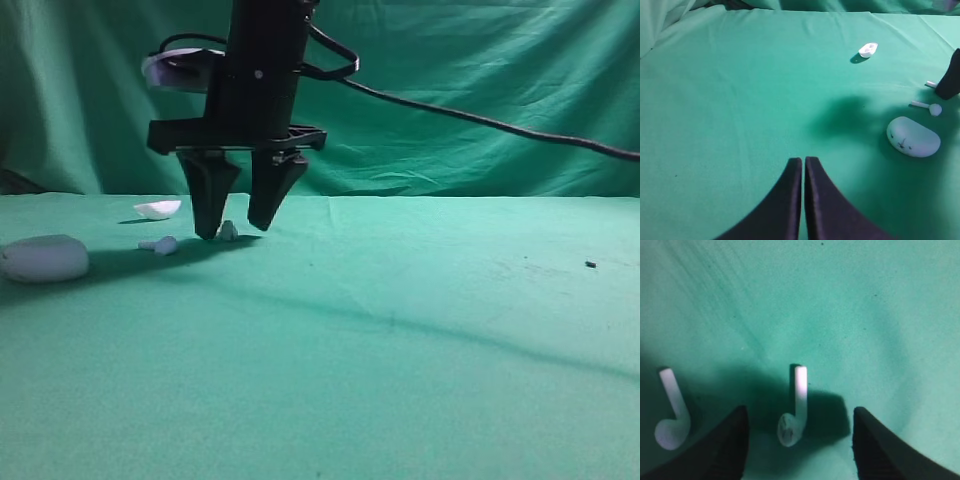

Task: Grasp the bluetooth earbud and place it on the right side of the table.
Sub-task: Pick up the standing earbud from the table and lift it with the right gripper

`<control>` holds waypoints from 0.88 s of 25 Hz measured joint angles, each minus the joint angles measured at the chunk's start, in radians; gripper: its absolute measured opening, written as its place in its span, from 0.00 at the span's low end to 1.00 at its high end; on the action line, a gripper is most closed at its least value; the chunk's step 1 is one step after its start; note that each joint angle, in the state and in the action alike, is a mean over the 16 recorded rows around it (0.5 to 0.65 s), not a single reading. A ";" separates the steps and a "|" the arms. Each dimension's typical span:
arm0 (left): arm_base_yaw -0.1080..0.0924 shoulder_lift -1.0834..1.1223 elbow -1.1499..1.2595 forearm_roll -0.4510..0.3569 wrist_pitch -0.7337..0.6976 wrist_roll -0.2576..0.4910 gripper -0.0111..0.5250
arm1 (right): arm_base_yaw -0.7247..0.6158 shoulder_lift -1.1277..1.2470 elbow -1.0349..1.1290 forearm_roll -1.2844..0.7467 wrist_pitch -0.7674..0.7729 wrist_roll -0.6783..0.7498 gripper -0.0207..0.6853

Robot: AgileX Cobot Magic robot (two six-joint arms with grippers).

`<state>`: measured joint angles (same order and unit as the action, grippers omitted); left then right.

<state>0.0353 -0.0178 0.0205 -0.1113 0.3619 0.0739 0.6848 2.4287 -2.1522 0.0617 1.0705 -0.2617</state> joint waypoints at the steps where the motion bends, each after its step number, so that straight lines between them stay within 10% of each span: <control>1: 0.000 0.000 0.000 0.000 0.000 0.000 0.02 | 0.000 0.001 0.000 0.002 0.000 0.000 0.37; 10: 0.000 0.000 0.000 0.000 0.000 0.000 0.02 | 0.002 0.005 -0.030 0.015 0.039 0.001 0.16; 22: 0.000 0.000 0.000 0.000 0.000 0.000 0.02 | -0.039 -0.115 -0.101 0.013 0.162 0.045 0.15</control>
<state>0.0353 -0.0178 0.0205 -0.1113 0.3619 0.0739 0.6457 2.3141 -2.2529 0.0746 1.2321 -0.2165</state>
